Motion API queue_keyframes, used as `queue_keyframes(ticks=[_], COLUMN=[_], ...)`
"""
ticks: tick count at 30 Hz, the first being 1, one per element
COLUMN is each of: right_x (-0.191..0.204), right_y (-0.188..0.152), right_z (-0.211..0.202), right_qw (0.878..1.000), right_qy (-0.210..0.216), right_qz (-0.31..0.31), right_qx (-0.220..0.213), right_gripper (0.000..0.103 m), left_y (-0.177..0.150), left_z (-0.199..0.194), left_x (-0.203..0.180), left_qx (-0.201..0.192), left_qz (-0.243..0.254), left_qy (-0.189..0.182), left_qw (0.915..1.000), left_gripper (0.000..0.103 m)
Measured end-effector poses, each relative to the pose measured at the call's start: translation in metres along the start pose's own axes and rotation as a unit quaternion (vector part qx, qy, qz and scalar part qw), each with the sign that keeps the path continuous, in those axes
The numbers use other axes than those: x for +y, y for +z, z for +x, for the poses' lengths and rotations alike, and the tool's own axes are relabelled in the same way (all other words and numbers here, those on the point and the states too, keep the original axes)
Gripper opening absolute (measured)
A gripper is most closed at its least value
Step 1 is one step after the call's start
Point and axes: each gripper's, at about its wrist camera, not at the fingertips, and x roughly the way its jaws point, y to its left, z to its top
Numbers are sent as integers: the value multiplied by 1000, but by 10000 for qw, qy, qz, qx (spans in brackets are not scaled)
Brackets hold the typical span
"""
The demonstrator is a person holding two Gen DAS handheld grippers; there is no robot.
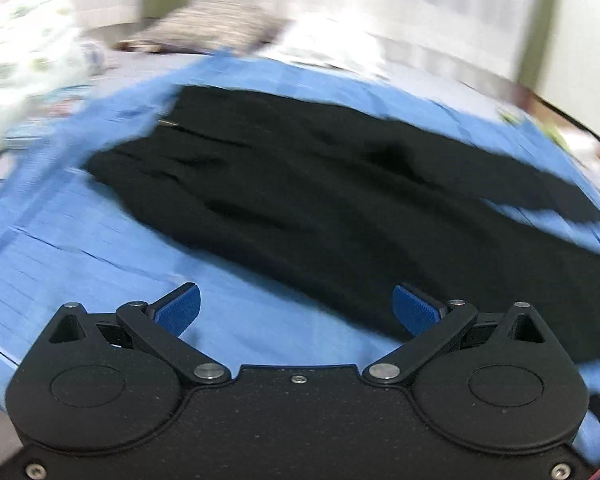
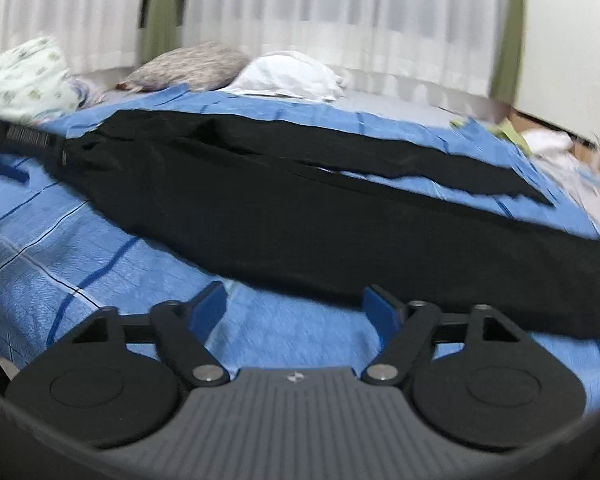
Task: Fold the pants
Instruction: 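Grasp the waistband corner with the left tool while the right tool grasps the other corner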
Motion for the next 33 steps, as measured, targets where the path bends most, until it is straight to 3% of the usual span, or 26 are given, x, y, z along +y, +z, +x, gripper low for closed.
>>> queue_keyframes(ticks=[3, 8, 12, 19, 24, 27, 28, 29, 31, 32, 33], right_x=[18, 50, 78, 105, 119, 128, 131, 134, 140, 142, 144], right_y=[9, 22, 35, 46, 49, 55, 57, 60, 65, 68, 70], right_z=[8, 20, 39, 68, 84, 99, 103, 108, 116, 118, 119], right_qw=[9990, 9952, 9915, 9860, 9833, 9834, 9832, 9826, 9801, 9791, 9790], right_qy=[152, 639, 750, 1044, 1214, 1148, 1126, 1116, 1193, 1261, 1276], right_qz=[-410, -744, -1064, -1285, -1333, -1389, -1426, -1475, -1573, -1579, -1575], right_qx=[-26, -19, -60, 184, 266, 219, 192, 181, 188, 215, 222], right_gripper=[67, 65, 65, 64, 65, 65, 65, 64, 42, 22, 12], left_y=[28, 60, 71, 79, 80, 82, 83, 83, 86, 86, 87], left_z=[15, 49, 75, 125, 141, 145, 145, 144, 142, 139, 134], left_x=[43, 103, 120, 127, 126, 127, 128, 129, 132, 133, 133], left_qx=[-60, -6, -98, 259, 91, -23, -60, -75, -71, -118, -177], left_qz=[-523, -1273, -1399, -1493, -1360, -1495, -1553, -1602, -1686, -1751, -1763], left_qy=[371, 658, 774, 914, 1034, 1202, 1309, 1459, 1494, 1427, 1435], left_qw=[9979, 9897, 9871, 9842, 9853, 9814, 9791, 9762, 9743, 9741, 9736], left_gripper=[103, 97, 95, 91, 90, 74, 58, 48, 32, 28, 16])
